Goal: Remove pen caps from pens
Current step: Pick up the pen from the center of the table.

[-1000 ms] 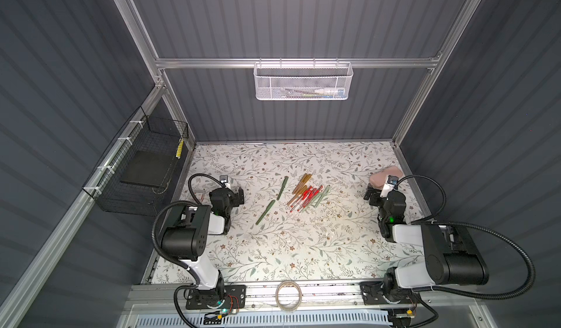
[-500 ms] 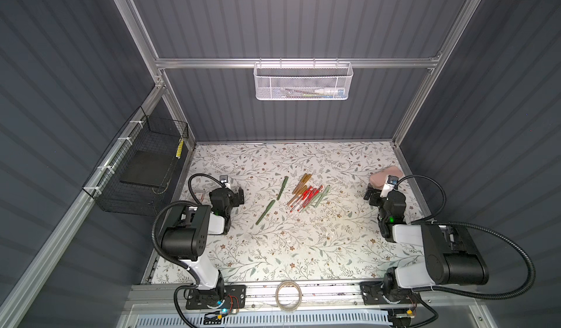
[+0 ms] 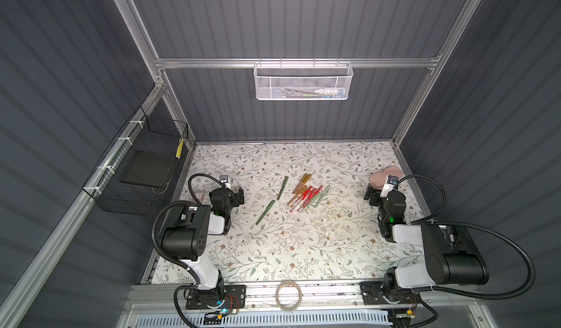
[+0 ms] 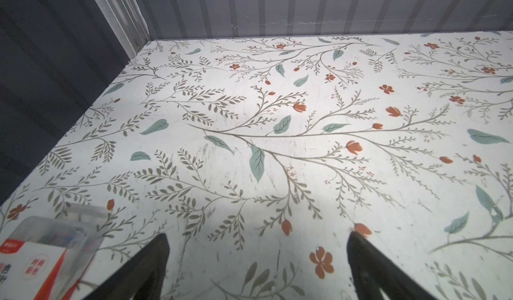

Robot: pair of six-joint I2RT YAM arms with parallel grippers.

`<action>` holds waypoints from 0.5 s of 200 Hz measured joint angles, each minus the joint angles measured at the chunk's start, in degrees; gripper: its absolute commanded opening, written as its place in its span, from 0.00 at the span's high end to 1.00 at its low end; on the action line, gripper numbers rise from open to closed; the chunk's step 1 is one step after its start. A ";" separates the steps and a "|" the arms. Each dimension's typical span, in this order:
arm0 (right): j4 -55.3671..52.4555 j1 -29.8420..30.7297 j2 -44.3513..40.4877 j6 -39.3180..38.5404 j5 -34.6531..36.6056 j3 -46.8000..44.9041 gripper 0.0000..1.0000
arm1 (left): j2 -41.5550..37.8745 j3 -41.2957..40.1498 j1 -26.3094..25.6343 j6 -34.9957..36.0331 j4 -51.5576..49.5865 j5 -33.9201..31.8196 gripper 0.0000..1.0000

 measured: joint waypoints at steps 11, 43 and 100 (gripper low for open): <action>0.00 0.00 0.00 0.00 -0.02 0.00 0.01 | 0.00 0.00 0.00 0.02 0.00 0.00 0.00; 0.00 0.00 0.00 0.00 0.00 0.00 0.01 | 0.00 0.00 0.00 0.02 0.00 0.00 0.00; -2.25 0.00 -2.49 0.37 0.66 0.00 0.01 | -1.33 7.23 0.07 1.09 -13.42 1.75 0.00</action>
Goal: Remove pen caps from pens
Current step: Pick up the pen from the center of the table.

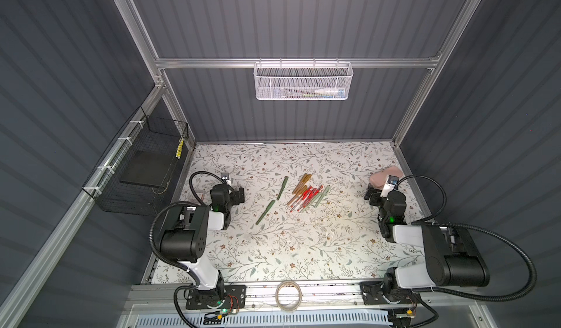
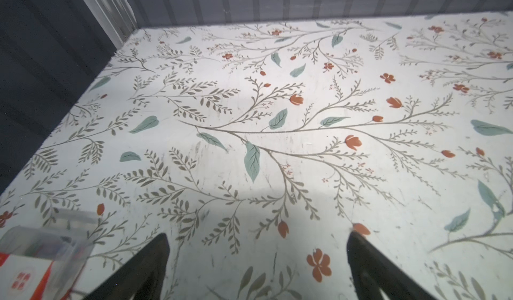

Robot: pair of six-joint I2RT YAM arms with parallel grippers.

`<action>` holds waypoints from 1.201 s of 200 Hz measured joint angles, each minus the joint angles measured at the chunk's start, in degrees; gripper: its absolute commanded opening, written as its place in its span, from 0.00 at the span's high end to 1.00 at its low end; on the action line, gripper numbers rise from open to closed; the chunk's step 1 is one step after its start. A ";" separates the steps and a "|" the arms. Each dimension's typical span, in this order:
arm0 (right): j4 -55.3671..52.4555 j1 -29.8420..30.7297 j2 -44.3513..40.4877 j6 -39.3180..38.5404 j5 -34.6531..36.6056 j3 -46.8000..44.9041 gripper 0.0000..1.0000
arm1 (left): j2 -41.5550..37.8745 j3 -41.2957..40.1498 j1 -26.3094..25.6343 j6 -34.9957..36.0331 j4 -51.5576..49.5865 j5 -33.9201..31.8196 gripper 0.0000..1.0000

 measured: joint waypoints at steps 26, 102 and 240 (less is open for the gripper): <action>-4.98 0.00 -8.52 0.81 1.29 0.02 0.01 | -0.94 11.26 0.00 2.10 -12.48 2.86 0.00; -31.74 0.00 -36.83 12.81 -0.31 5.27 0.01 | -10.91 34.99 -4.48 5.53 -54.14 7.15 0.00; -56.81 0.00 -37.57 18.05 -7.10 11.54 0.01 | -3.89 28.63 -18.29 9.42 -69.70 15.17 0.10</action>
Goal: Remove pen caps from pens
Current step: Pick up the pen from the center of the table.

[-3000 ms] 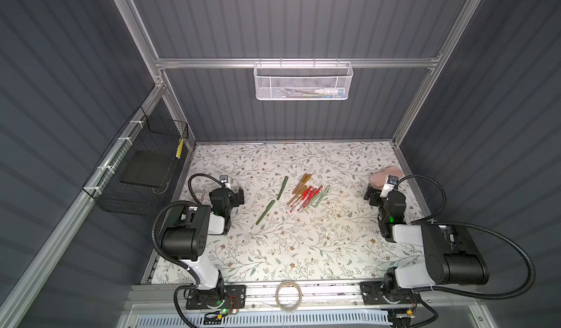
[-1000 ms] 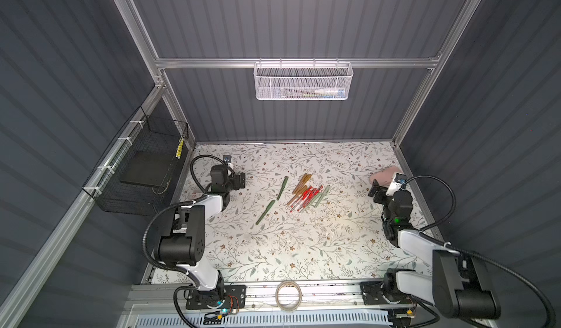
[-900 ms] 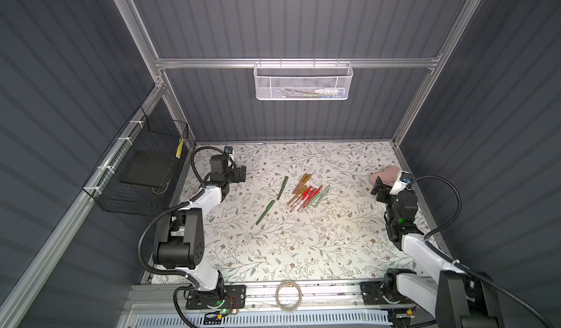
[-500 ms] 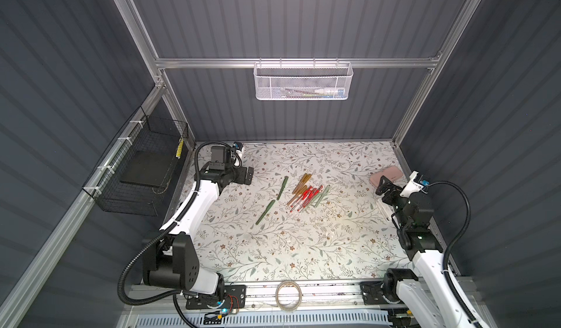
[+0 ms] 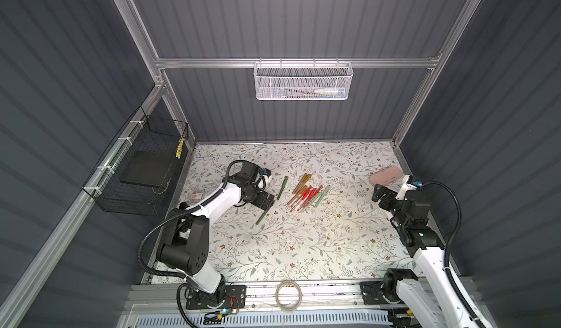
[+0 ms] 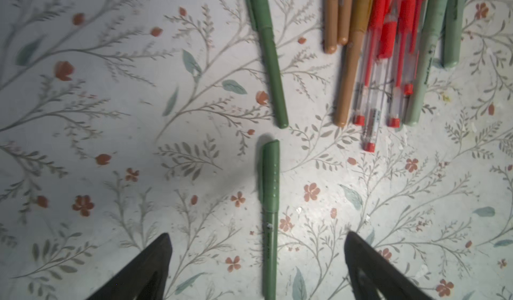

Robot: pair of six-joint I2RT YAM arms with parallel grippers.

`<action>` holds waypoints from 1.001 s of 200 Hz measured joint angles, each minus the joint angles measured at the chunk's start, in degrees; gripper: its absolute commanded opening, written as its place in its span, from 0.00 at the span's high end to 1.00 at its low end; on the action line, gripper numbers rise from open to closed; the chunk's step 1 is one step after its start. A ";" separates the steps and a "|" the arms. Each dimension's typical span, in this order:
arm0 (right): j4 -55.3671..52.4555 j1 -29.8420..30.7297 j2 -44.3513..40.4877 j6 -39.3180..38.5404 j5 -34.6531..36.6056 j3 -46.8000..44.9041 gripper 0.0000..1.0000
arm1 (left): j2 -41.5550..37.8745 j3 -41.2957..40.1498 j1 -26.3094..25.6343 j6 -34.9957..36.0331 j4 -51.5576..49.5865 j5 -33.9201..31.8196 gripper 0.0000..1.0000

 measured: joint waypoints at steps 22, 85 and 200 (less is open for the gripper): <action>-0.11 0.00 0.04 0.00 -0.33 0.00 0.01 | 0.59 -1.27 -0.83 0.50 0.09 -1.46 0.19; -0.17 0.00 -0.20 0.00 -1.77 0.31 0.01 | 4.35 -1.97 -2.51 0.50 0.72 -4.00 0.31; -0.17 0.00 -1.70 0.02 -2.84 0.33 0.01 | 16.31 8.76 -5.44 -4.13 -0.42 -7.58 0.55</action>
